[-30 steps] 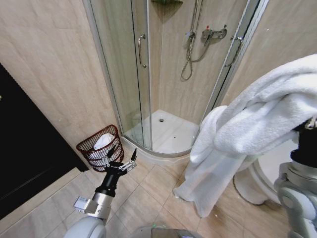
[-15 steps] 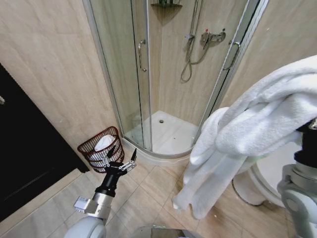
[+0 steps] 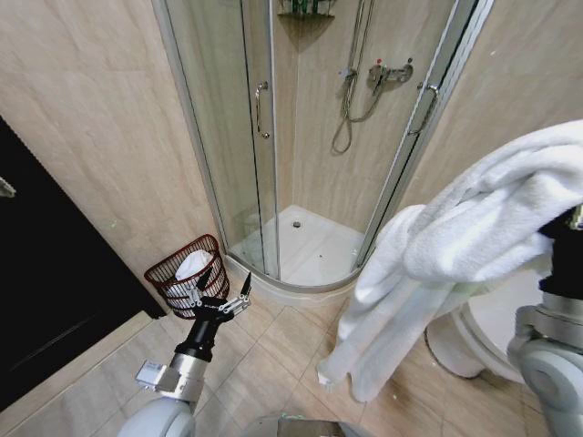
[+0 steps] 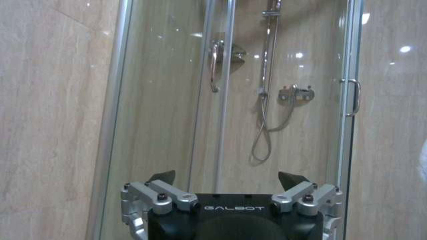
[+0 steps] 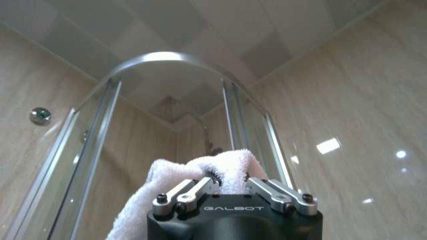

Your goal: Discard the used towel into the hamper.

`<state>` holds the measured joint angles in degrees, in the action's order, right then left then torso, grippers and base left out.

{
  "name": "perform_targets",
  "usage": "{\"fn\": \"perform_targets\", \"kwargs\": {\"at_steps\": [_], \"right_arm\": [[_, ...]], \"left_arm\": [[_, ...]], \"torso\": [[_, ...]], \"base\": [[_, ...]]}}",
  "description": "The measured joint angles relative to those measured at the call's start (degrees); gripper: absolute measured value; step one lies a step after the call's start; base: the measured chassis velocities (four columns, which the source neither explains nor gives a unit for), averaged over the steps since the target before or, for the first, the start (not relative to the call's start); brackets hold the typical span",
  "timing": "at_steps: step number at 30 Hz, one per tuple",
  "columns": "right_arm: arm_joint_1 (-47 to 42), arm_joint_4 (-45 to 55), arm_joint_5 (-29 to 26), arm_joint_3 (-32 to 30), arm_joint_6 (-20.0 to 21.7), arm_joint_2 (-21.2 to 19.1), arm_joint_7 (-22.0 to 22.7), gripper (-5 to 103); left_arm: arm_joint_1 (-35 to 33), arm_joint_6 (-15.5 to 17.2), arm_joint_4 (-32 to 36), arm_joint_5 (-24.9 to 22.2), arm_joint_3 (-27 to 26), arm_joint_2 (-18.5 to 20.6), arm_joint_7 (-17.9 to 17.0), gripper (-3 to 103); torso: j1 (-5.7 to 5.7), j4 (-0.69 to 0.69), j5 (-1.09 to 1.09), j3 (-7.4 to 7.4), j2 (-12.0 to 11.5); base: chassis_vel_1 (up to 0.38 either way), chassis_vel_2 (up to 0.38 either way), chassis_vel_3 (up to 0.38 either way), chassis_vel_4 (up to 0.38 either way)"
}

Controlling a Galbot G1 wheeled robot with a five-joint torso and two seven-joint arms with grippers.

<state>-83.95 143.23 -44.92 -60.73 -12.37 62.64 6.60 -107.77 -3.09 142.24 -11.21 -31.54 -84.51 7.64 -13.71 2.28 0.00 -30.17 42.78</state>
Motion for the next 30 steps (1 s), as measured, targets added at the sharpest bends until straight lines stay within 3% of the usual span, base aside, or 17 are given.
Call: {"fn": "perform_targets", "kwargs": {"at_steps": [30], "right_arm": [[0.57,0.03,1.16,-0.08,-0.05,-0.99,-1.14,10]], "left_arm": [[0.0,0.0,0.0,0.0,0.0,0.0,0.0,100]], "torso": [[-3.4,0.0,-0.01,-4.65,8.05]], "base": [[0.0,0.0,0.0,0.0]]}}
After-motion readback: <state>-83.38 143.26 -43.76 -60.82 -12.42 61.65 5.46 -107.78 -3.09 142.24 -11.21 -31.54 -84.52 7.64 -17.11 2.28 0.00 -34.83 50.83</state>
